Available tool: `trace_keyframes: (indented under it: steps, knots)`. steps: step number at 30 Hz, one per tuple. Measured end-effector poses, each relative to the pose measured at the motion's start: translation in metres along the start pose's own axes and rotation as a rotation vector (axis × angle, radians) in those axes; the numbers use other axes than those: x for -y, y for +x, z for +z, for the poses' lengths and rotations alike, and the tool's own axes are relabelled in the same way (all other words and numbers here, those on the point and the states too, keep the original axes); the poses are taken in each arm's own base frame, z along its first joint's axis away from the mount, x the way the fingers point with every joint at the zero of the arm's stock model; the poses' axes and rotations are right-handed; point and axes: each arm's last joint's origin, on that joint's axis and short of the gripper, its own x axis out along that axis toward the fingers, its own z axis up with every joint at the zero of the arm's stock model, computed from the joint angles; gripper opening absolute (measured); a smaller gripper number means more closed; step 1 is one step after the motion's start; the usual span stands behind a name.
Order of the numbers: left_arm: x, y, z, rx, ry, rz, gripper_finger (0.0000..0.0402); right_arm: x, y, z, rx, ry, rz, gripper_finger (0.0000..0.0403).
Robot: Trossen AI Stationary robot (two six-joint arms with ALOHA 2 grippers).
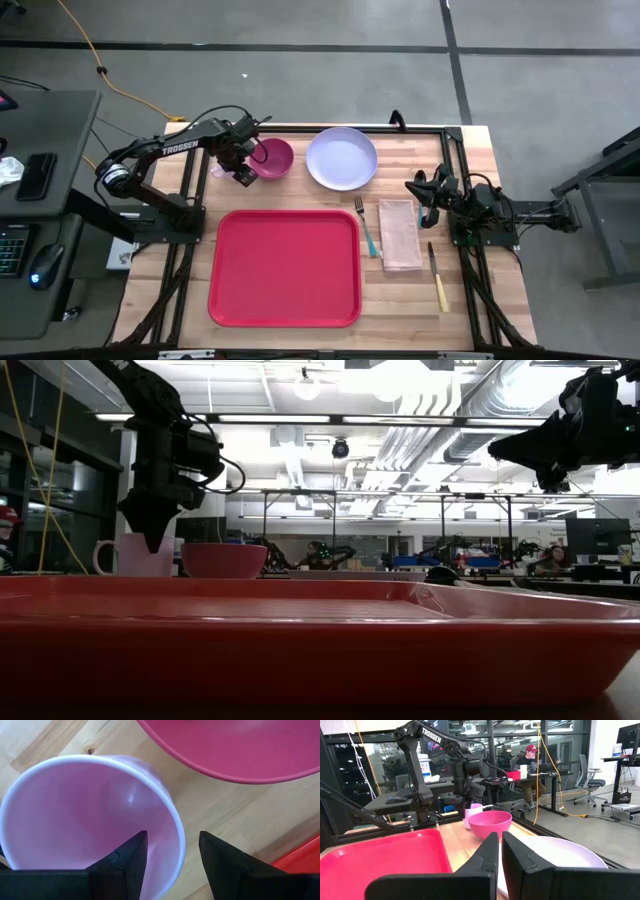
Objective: Set up tray
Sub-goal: Put the purple mug to the top left of the red tray
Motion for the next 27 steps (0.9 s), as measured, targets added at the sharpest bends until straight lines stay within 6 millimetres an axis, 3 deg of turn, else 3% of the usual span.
trace_keyframes:
  steps: [7,27]
  knots:
    - [-0.0001,0.0,-0.0015,-0.015,-0.003,0.002,0.0199,0.0,0.0,0.0,0.0,0.0,0.0,0.0]
    - [0.0001,-0.0002,-0.0017,-0.019,-0.011,-0.006,0.005,0.0,0.0,0.0,0.0,0.0,0.0,0.0]
